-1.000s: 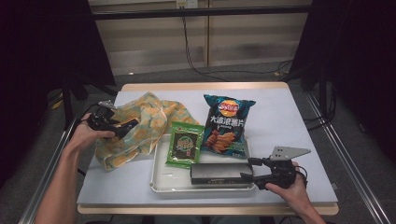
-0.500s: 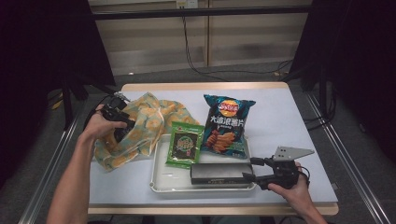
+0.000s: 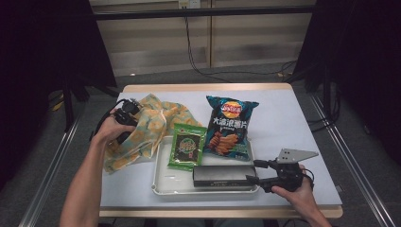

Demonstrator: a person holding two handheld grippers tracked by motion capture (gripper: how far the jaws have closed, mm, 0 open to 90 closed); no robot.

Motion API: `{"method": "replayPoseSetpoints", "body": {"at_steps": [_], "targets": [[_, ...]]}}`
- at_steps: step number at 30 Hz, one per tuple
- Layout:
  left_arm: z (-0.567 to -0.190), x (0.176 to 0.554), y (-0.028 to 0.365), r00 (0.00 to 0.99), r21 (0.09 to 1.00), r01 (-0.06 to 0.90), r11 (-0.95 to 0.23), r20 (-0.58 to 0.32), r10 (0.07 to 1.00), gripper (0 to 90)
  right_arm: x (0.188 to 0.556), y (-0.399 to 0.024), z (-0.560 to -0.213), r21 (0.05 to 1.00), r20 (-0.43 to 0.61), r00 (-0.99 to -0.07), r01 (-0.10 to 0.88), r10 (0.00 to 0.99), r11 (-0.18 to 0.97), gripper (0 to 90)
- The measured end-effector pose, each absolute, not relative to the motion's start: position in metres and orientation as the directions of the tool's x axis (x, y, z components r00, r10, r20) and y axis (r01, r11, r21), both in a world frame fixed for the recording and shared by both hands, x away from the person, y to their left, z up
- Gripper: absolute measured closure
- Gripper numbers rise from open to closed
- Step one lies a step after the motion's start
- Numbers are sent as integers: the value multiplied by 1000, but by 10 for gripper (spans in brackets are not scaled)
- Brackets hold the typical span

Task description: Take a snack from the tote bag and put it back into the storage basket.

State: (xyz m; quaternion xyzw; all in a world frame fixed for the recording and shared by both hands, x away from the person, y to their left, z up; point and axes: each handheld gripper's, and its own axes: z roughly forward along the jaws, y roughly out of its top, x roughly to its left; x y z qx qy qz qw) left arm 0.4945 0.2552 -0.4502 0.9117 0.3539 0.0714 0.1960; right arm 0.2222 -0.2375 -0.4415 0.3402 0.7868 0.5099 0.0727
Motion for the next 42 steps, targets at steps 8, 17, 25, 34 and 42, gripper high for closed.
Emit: {"method": "replayPoseSetpoints", "body": {"at_steps": [8, 17, 25, 34, 42], "targets": [[-423, 481, 280, 749, 514, 580, -632, -33, 661, 307, 222, -237, -441, 853, 229, -759, 458, 609, 250, 323], [-401, 454, 314, 709, 679, 558, -476, -93, 699, 308, 222, -233, -440, 854, 227, -763, 455, 605, 253, 323], [-395, 446, 321, 693, 744, 532, -405, -106, 713, 308, 225, -230, -441, 851, 228, -766, 457, 601, 260, 323], [-385, 439, 320, 688, 769, 507, -390, -88, 720, 311, 224, -229, -441, 852, 227, -767, 454, 600, 259, 323], [-383, 429, 325, 688, 789, 486, -375, -81, 721, 314, 225, -229, -441, 852, 227, -769, 454, 598, 261, 323]]}}
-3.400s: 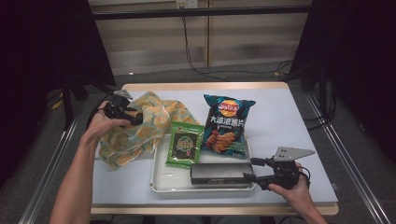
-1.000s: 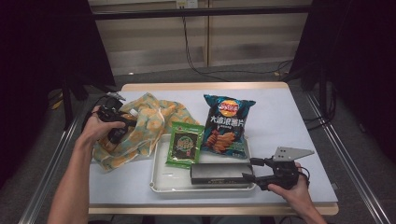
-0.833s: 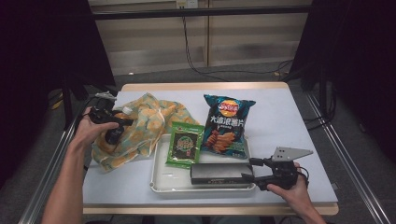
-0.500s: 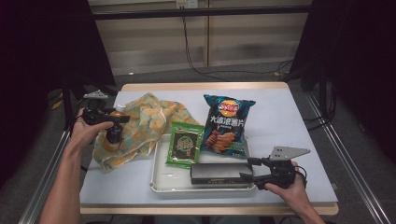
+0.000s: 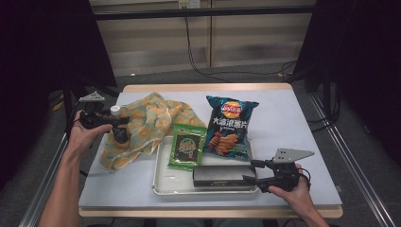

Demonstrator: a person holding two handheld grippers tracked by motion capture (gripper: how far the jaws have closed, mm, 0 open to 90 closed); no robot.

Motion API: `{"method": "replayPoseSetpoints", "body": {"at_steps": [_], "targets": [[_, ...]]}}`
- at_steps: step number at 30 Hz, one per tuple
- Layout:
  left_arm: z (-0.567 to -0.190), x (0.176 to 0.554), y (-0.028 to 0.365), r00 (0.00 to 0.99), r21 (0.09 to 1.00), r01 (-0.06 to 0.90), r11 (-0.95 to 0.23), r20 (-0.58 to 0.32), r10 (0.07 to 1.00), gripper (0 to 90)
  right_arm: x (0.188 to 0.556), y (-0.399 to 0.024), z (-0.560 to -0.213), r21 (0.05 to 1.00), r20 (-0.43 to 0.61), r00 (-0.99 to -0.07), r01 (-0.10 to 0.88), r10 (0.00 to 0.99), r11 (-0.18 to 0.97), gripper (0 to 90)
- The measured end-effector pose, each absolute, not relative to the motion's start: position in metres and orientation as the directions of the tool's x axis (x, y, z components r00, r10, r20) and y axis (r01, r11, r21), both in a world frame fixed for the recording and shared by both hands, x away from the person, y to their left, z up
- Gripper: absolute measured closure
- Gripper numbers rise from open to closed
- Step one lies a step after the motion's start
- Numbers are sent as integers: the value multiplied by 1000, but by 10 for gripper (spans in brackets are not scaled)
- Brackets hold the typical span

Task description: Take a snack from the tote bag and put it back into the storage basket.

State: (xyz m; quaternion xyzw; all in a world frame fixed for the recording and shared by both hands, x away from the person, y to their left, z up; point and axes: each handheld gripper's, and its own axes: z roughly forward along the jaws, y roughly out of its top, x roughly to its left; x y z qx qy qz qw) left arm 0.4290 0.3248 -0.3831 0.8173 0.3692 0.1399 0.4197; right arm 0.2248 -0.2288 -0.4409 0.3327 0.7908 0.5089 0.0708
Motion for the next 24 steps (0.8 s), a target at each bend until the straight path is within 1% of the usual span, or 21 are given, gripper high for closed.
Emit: {"method": "replayPoseSetpoints", "body": {"at_steps": [5, 8, 16, 19, 21, 24], "targets": [[-377, 426, 329, 673, 810, 481, -335, -96, 734, 315, 225, -227, -441, 852, 226, -770, 453, 597, 262, 323], [-373, 422, 329, 679, 810, 475, -344, -88, 729, 316, 225, -227, -441, 852, 227, -769, 454, 598, 261, 323], [-362, 419, 332, 664, 829, 471, -303, -106, 740, 318, 224, -227, -440, 852, 225, -771, 452, 595, 264, 323], [-368, 420, 333, 655, 825, 476, -305, -101, 749, 318, 224, -227, -441, 851, 228, -770, 455, 596, 263, 321], [-378, 424, 335, 641, 811, 505, -296, -123, 757, 319, 224, -227, -441, 851, 227, -769, 455, 597, 262, 322], [-392, 427, 334, 637, 809, 511, -291, -128, 760, 318, 224, -227, -441, 852, 226, -770, 453, 597, 262, 322]]}}
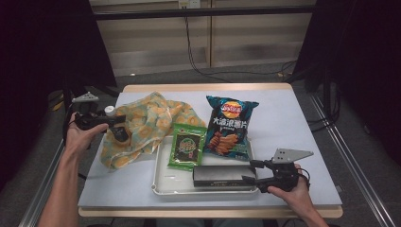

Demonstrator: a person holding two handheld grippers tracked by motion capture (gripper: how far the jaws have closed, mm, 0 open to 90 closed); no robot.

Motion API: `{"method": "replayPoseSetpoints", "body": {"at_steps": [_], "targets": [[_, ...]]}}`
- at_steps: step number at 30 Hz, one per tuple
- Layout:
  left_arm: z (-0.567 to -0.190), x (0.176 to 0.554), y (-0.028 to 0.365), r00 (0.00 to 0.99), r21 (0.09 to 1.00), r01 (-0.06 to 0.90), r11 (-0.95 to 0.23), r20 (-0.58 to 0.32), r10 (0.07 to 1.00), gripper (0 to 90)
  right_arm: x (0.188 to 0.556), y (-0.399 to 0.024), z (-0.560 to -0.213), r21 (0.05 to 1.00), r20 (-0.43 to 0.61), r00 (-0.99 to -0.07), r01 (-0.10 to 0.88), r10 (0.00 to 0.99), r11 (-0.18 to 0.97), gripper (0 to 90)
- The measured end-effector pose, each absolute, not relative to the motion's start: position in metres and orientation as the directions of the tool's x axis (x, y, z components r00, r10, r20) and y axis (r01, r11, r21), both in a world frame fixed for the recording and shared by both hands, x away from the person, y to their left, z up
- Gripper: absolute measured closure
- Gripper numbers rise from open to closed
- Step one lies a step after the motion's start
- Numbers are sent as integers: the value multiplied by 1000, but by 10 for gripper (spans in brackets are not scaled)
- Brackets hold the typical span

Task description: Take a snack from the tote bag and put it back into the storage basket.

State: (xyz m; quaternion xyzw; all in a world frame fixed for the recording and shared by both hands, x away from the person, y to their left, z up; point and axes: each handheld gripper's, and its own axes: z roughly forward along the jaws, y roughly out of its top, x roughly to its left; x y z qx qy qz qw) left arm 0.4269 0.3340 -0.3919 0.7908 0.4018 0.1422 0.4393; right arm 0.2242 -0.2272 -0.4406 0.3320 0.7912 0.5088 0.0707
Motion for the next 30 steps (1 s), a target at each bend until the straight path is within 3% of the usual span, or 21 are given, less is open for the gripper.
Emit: {"method": "replayPoseSetpoints", "body": {"at_steps": [4, 11, 16, 22, 23, 30], "targets": [[-395, 427, 339, 629, 826, 504, -254, -149, 763, 316, 224, -228, -441, 852, 227, -768, 454, 599, 260, 322], [-389, 420, 341, 668, 826, 478, -299, -122, 734, 311, 224, -227, -440, 853, 226, -770, 453, 597, 261, 321], [-376, 415, 352, 682, 852, 442, -281, -116, 722, 268, 223, -228, -440, 852, 227, -768, 454, 599, 260, 322], [-368, 408, 357, 722, 873, 370, -318, -55, 690, 469, 224, -227, -440, 852, 226, -769, 454, 598, 260, 321], [-368, 408, 357, 729, 874, 363, -324, -50, 683, 544, 224, -227, -440, 853, 225, -768, 453, 599, 260, 321], [-371, 417, 348, 743, 864, 364, -347, -44, 668, 581, 224, -230, -436, 867, 228, -762, 443, 606, 230, 317]]}}
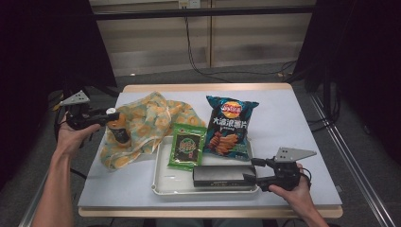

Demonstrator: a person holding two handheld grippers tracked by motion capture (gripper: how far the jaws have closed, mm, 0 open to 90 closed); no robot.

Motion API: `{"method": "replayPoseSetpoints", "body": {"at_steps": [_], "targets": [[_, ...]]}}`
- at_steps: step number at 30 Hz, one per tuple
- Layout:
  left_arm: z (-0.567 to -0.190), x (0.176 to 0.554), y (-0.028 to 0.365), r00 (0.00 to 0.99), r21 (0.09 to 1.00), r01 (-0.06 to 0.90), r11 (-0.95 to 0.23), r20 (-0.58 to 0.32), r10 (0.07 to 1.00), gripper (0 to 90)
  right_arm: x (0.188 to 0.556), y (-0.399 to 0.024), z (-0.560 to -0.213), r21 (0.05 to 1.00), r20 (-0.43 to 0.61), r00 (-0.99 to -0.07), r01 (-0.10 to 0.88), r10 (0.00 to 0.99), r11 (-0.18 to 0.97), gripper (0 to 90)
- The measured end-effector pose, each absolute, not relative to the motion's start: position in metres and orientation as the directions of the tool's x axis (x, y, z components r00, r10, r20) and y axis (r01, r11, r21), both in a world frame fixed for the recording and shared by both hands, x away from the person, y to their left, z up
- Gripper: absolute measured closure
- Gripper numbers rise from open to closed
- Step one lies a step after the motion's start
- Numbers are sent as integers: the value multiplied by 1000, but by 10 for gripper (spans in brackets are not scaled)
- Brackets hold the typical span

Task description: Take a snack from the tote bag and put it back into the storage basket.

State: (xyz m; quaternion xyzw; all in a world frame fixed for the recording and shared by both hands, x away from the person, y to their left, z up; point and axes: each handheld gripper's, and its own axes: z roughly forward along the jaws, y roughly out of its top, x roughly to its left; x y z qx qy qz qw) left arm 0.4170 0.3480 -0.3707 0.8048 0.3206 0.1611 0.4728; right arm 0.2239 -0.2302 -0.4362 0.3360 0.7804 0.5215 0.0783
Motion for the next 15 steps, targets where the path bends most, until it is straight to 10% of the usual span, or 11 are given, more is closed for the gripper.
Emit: {"method": "replayPoseSetpoints", "body": {"at_steps": [15], "targets": [[-342, 408, 347, 716, 874, 373, -312, -58, 695, 592, 220, -237, -430, 889, 212, -760, 411, 614, 202, 282]]}}
